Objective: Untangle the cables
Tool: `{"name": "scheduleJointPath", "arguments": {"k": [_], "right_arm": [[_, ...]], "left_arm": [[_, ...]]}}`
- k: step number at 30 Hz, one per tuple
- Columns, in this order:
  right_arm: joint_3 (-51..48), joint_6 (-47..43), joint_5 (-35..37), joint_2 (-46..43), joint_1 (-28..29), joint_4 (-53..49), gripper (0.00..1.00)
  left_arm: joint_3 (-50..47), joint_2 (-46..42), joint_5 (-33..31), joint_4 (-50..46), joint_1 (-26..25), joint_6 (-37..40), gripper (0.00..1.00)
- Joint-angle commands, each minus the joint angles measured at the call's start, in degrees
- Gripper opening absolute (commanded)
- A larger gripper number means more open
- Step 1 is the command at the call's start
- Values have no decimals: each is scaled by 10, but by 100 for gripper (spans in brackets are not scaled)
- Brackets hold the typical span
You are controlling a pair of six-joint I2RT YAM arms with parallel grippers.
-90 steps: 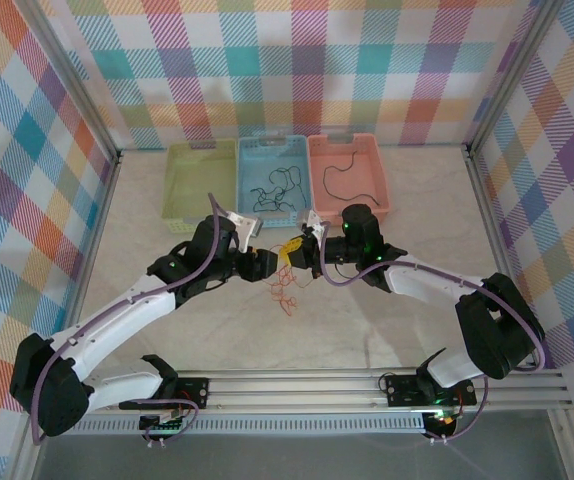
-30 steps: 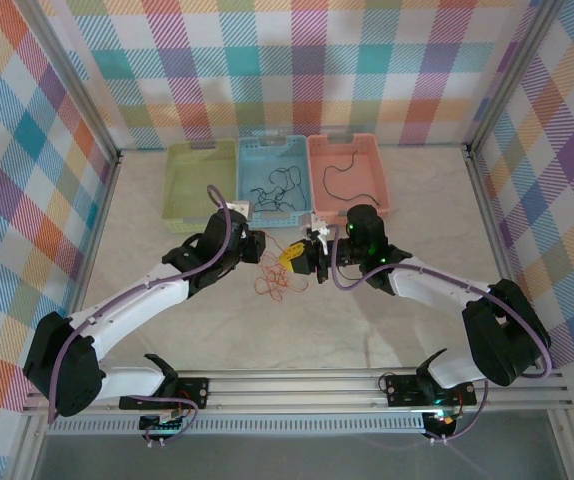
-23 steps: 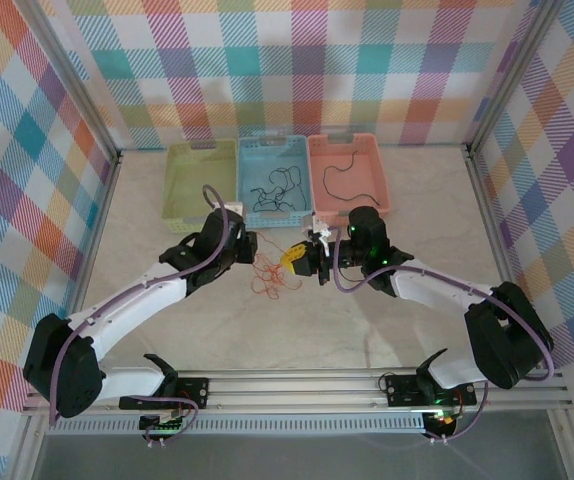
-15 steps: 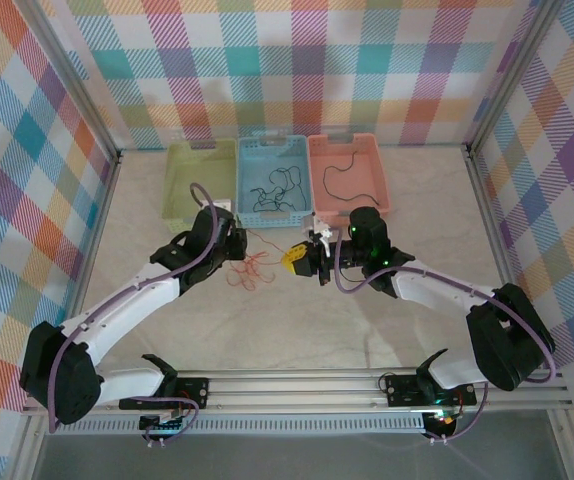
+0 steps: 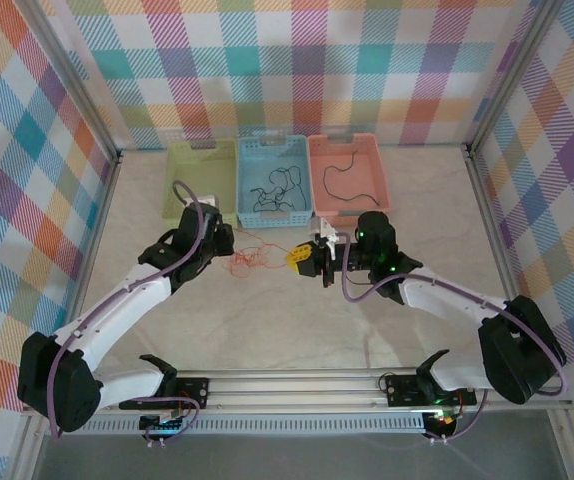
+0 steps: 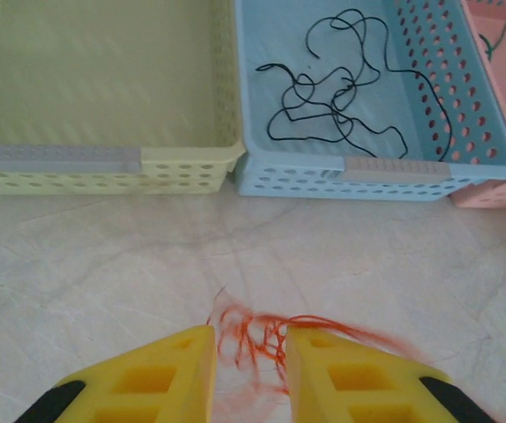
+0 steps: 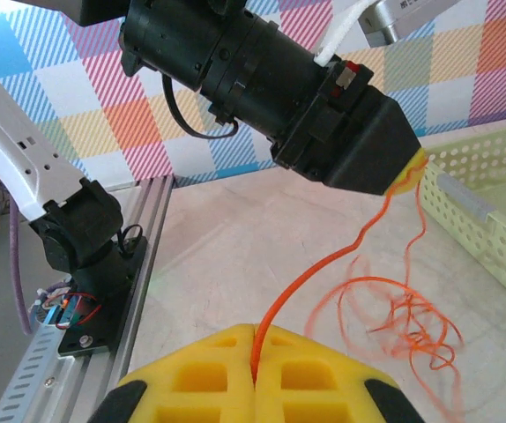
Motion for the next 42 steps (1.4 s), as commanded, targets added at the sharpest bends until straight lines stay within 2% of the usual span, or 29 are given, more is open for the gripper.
{"name": "scheduleJointPath", "arguments": {"k": [1,8,12,16,18,22,25,28,36,42], "right_arm": [[-10,-18,8,-22,5,23,0],[-14,-18,20,-23,5,28,0],[-15,-16,32,-20,5,27,0],[-14,-12,41,-15,4,28,0],[-12,-12,44,-13,4,28,0],[-10,-7,49,-11,4,23,0],[-11,-6,50,-11,4,26,0],[-12,-5,52,-13,3,26,0],[-13,-3,48,-15,3,28,0],[-13,-2,49,-15,3,29,0]], "left_arm": [[18,-15,-8,-19,19,-7,28],[7,-24,29,-9,40,-12,23],[4,-31,97,5,40,-5,23],[2,-51,254,40,37,16,38],[1,-61,312,63,26,19,45],[-3,-79,367,80,-27,39,57],[1,-77,350,66,-72,63,60],[-5,-70,333,61,-94,76,61],[11,-35,238,5,-105,97,60],[17,-10,237,-10,-110,102,57]]}}
